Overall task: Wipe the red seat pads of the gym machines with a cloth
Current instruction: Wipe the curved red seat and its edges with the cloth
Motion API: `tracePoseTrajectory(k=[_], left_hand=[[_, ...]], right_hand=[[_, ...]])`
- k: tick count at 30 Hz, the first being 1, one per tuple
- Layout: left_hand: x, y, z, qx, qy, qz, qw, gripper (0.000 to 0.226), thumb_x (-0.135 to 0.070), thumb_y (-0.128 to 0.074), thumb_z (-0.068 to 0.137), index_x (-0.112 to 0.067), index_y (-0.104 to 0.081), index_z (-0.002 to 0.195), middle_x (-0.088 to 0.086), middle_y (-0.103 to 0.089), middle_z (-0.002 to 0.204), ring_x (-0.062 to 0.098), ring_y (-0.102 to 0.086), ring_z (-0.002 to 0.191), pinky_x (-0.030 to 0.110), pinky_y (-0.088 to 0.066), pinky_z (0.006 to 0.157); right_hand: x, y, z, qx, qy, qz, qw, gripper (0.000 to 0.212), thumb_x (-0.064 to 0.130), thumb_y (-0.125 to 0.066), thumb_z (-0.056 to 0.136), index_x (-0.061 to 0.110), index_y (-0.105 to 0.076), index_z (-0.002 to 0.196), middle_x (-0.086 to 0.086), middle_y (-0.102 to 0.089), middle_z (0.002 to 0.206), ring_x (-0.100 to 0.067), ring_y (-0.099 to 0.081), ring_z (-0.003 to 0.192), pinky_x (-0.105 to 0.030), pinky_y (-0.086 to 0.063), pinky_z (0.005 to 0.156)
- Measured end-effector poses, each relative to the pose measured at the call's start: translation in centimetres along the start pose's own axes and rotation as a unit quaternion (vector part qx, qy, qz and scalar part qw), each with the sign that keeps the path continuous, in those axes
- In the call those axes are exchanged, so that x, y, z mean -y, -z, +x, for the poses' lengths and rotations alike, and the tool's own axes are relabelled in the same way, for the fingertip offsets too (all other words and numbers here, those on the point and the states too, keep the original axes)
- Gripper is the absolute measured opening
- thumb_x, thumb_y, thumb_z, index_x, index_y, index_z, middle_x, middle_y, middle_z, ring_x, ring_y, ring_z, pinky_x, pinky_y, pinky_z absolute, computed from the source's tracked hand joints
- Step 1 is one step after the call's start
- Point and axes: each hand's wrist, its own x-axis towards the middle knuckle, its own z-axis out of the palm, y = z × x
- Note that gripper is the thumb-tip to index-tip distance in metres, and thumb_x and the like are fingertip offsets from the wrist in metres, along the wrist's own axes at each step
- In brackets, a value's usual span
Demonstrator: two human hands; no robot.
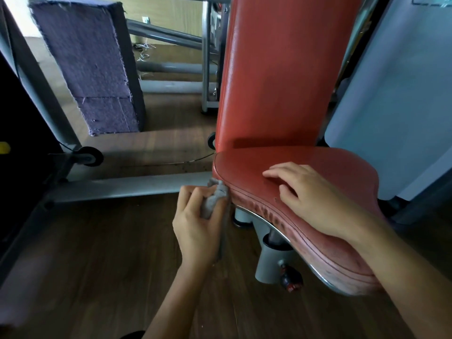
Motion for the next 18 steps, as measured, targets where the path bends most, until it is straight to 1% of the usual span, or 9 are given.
tracePoseTrajectory(k=[1, 2, 6, 8, 10, 13, 15, 17, 18], left_hand=[[0.3, 0.2, 0.3, -0.001, 0.017, -0.009, 1.000, 0.013, -0.022, -0.077, 0.087, -0.014, -0.067, 0.092, -0.009, -0.056, 0.096, 0.005, -0.060, 0.089, 0.024, -0.050, 0.069], [0.5, 0.4, 0.4, 0.005, 0.021, -0.017, 1.000, 0.013, -0.020, -0.076, 0.087, -0.014, -0.067, 0.092, -0.009, -0.057, 0.097, 0.007, -0.060, 0.090, 0.024, -0.051, 0.071], [-0.6, 0.5, -0.6, 0.045, -0.020, -0.033, 0.998, 0.019, -0.033, -0.073, 0.086, -0.015, -0.068, 0.091, -0.009, -0.060, 0.100, 0.008, -0.063, 0.094, 0.014, -0.049, 0.073], [-0.4, 0.4, -0.5, 0.039, -0.023, -0.032, 0.998, 0.018, -0.030, -0.076, 0.085, -0.014, -0.070, 0.092, -0.009, -0.062, 0.100, 0.007, -0.064, 0.096, 0.012, -0.048, 0.076], [0.1, 0.4, 0.1, 0.017, 0.000, -0.027, 0.999, 0.014, -0.021, -0.077, 0.085, -0.012, -0.071, 0.095, -0.008, -0.063, 0.101, 0.006, -0.063, 0.097, 0.012, -0.048, 0.079], [0.8, 0.4, 1.4, -0.018, 0.057, -0.020, 0.998, 0.011, -0.015, -0.077, 0.087, -0.014, -0.074, 0.097, -0.009, -0.065, 0.101, 0.005, -0.064, 0.099, 0.021, -0.051, 0.084], [0.5, 0.5, 1.2, -0.018, 0.048, -0.017, 0.999, 0.013, -0.013, -0.078, 0.087, -0.014, -0.075, 0.099, -0.010, -0.065, 0.102, 0.004, -0.064, 0.100, 0.017, -0.050, 0.085], [0.2, 0.7, 0.5, 0.009, 0.022, -0.009, 1.000, 0.016, -0.013, -0.079, 0.085, -0.013, -0.074, 0.101, -0.009, -0.064, 0.103, 0.002, -0.063, 0.101, 0.010, -0.046, 0.085], [0.3, 0.8, 0.4, 0.017, 0.016, -0.005, 1.000, 0.017, -0.013, -0.079, 0.085, -0.013, -0.074, 0.101, -0.008, -0.064, 0.103, 0.002, -0.062, 0.101, 0.009, -0.045, 0.085]], right_hand=[[-0.1, 0.0, 0.0, -0.003, 0.000, 0.001, 1.000, 0.042, 0.019, -0.042, 0.104, 0.033, -0.051, 0.143, 0.019, -0.045, 0.146, -0.005, -0.037, 0.134, -0.032, -0.031, 0.115], [-0.1, -0.1, 0.0, -0.006, 0.000, 0.003, 1.000, 0.042, 0.019, -0.042, 0.104, 0.033, -0.051, 0.142, 0.019, -0.046, 0.145, -0.005, -0.037, 0.134, -0.032, -0.031, 0.115], [0.0, 0.0, 0.0, -0.010, 0.001, 0.005, 1.000, 0.042, 0.019, -0.043, 0.103, 0.034, -0.052, 0.141, 0.019, -0.046, 0.144, -0.005, -0.038, 0.132, -0.031, -0.032, 0.114], [0.1, 0.0, 0.0, -0.006, -0.001, 0.008, 1.000, 0.042, 0.019, -0.042, 0.104, 0.034, -0.052, 0.142, 0.020, -0.045, 0.145, -0.004, -0.037, 0.133, -0.029, -0.030, 0.114], [0.0, 0.1, -0.1, -0.008, 0.001, 0.009, 1.000, 0.042, 0.020, -0.042, 0.104, 0.034, -0.051, 0.143, 0.020, -0.045, 0.145, -0.004, -0.036, 0.134, -0.028, -0.029, 0.114], [0.0, 0.0, -0.2, -0.006, -0.001, 0.011, 1.000, 0.042, 0.020, -0.042, 0.104, 0.034, -0.050, 0.143, 0.020, -0.045, 0.146, -0.005, -0.036, 0.135, -0.031, -0.030, 0.116], [0.0, 0.0, -0.3, -0.004, -0.001, 0.008, 1.000, 0.043, 0.020, -0.042, 0.104, 0.034, -0.050, 0.144, 0.020, -0.044, 0.147, -0.005, -0.036, 0.135, -0.032, -0.030, 0.116], [0.0, 0.0, -0.2, -0.002, 0.001, 0.004, 1.000, 0.043, 0.020, -0.041, 0.104, 0.034, -0.049, 0.144, 0.020, -0.044, 0.147, -0.005, -0.036, 0.135, -0.033, -0.030, 0.116], [-0.1, 0.0, -0.2, 0.000, 0.001, 0.004, 1.000, 0.043, 0.020, -0.041, 0.104, 0.034, -0.049, 0.144, 0.020, -0.044, 0.147, -0.005, -0.036, 0.135, -0.033, -0.030, 0.116]])
